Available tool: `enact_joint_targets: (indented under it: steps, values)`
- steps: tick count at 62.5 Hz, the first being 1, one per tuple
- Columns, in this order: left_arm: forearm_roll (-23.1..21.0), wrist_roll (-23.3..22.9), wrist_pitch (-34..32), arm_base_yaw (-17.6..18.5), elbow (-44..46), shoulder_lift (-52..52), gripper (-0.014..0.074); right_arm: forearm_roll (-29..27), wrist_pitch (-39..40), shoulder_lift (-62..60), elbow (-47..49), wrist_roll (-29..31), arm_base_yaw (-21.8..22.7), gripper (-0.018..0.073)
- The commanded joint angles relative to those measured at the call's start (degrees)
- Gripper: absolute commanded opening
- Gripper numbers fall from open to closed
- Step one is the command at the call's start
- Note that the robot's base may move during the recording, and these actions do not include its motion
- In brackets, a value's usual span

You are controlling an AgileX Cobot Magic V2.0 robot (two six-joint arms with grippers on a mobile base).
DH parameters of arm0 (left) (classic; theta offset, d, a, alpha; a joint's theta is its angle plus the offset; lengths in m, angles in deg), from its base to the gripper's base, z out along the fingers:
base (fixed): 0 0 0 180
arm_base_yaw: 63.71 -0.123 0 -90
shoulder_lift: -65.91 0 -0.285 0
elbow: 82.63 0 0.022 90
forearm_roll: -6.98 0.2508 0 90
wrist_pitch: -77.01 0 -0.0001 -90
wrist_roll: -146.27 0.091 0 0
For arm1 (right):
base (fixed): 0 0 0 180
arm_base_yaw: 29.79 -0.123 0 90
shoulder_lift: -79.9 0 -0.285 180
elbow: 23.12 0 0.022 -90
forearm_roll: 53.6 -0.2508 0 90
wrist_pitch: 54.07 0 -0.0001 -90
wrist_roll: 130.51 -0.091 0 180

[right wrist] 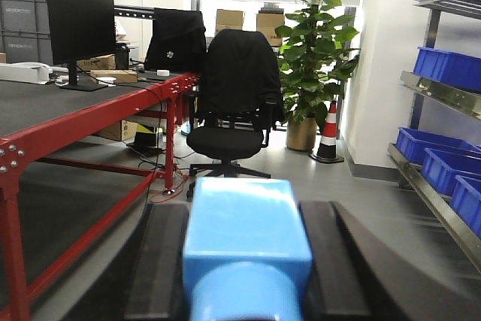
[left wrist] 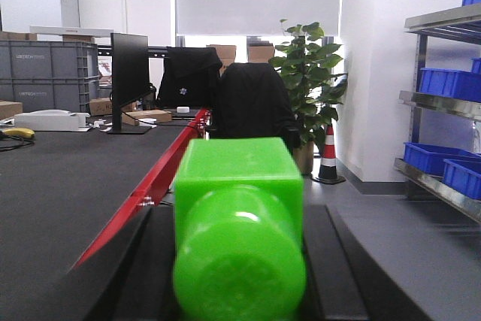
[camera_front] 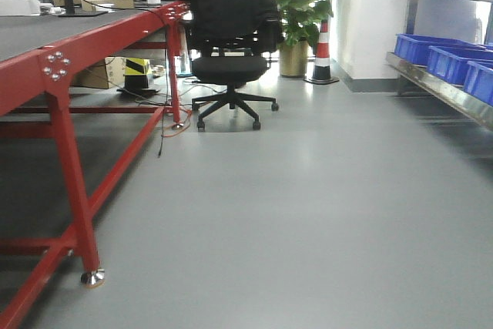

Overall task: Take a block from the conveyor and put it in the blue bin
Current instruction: 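Drive the base away from the belt past the red conveyor frame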

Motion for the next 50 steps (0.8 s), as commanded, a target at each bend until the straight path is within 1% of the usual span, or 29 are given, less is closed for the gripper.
enact_joint_targets:
  steps: [1,50]
  values:
    - [-0.32,0.0,-0.83,0.22,-0.06,0.22,-0.0111,-0.16,0.93,-0.08,0.33,0.1,0.06,-0.0162]
    - [-0.32,0.0,-0.83,0.22,-0.06,0.22,-0.0111,-0.16,0.93,-0.08,0.33,0.1,0.06,-0.0162]
